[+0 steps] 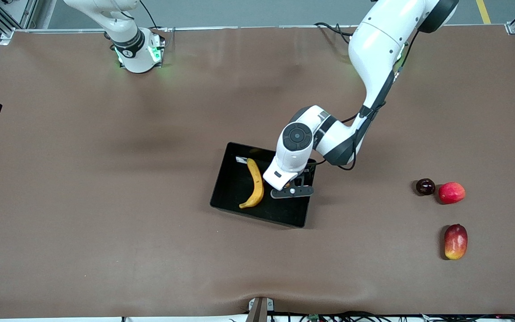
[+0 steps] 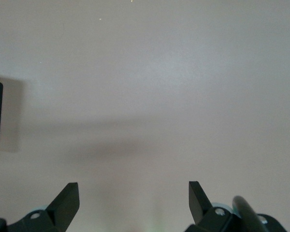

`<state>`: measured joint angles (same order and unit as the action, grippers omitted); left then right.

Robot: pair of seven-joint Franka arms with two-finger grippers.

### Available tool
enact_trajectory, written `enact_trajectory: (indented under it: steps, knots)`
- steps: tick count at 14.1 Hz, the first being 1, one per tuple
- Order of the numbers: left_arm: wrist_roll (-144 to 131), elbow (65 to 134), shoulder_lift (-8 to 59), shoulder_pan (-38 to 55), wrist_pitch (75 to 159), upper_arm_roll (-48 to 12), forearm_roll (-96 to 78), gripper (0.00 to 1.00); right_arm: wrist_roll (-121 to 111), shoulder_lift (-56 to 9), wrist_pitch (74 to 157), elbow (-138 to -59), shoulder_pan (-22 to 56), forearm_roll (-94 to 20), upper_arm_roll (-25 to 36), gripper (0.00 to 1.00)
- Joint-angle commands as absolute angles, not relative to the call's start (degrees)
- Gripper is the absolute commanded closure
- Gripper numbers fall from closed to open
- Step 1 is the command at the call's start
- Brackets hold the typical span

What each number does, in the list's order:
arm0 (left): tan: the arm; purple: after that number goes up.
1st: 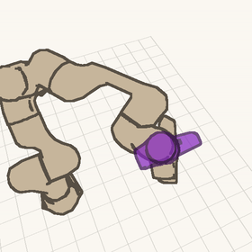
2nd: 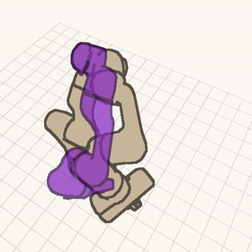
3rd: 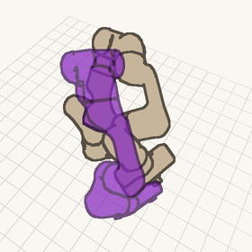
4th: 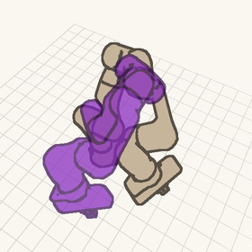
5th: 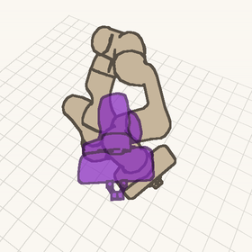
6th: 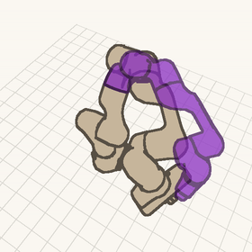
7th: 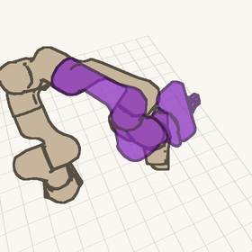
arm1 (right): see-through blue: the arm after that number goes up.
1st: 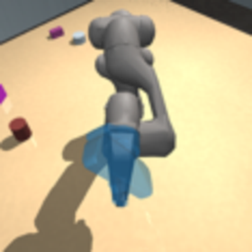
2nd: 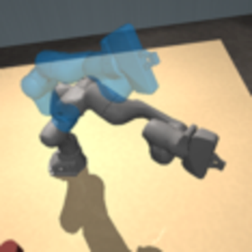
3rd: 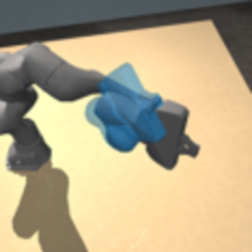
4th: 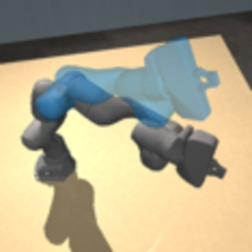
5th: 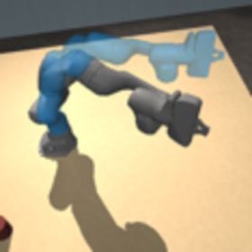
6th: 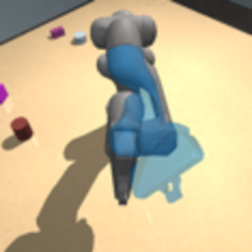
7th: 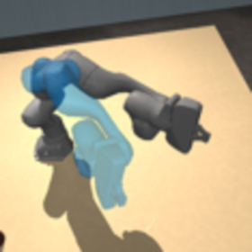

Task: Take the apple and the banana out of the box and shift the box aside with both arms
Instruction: 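Lower the left gripper and grasp the red apple in the tray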

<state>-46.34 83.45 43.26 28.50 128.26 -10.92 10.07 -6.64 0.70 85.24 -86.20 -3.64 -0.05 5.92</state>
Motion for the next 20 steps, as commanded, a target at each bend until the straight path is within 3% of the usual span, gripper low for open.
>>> enact_trajectory:
  steps: [1, 6, 8, 9, 10, 11, 12, 13, 20]
  knots:
    - [-48.1, 83.1, 43.9, 29.1, 128.3, -10.5, 11.7, 0.0, -7.4, -0.3, 86.5, -85.8, -4.1, 1.1, 5.6, 0.0]
    - [-48.3, 85.1, 43.9, 29.5, 128.1, -10.5, 13.1, 0.0, -7.2, -1.4, 86.5, -85.8, -4.0, 1.1, 5.6, 0.0]
    - [-48.3, 85.4, 43.9, 29.4, 128.2, -10.5, 14.5, 0.08, -7.3, -1.8, 86.5, -85.8, -4.1, 0.8, 5.6, 0.0]
    - [-48.2, 85.3, 44.0, 29.4, 128.2, -10.5, 14.6, 0.19, -7.3, -1.8, 86.5, -85.8, -4.1, 0.8, 5.6, 0.0]
    - [-48.2, 85.3, 44.0, 29.4, 128.2, -10.6, 14.6, 0.4, -7.3, -1.8, 86.5, -85.8, -4.1, 0.8, 5.6, 0.0]
    - [-48.3, 85.1, 44.0, 29.4, 128.2, -10.6, 14.4, 0.7, -7.3, -1.8, 86.4, -85.8, -4.1, 0.8, 5.6, 0.0]
    - [-48.5, 85.0, 44.0, 29.4, 128.2, -10.6, 14.3, 0.91, -7.3, -1.8, 86.2, -86.0, -4.2, 0.8, 5.6, 0.0]
    - [-49.0, 84.9, 43.9, 29.4, 128.2, -10.6, 14.3, 1.0, -7.4, -1.9, 86.3, -85.9, -4.4, 0.7, 5.6, 0.0]
    - [-48.4, 84.4, 36.6, 28.0, 127.5, -10.5, 14.5, 1.0, -7.2, -2.1, 86.3, -85.9, -4.3, 0.5, 5.6, 0.0]
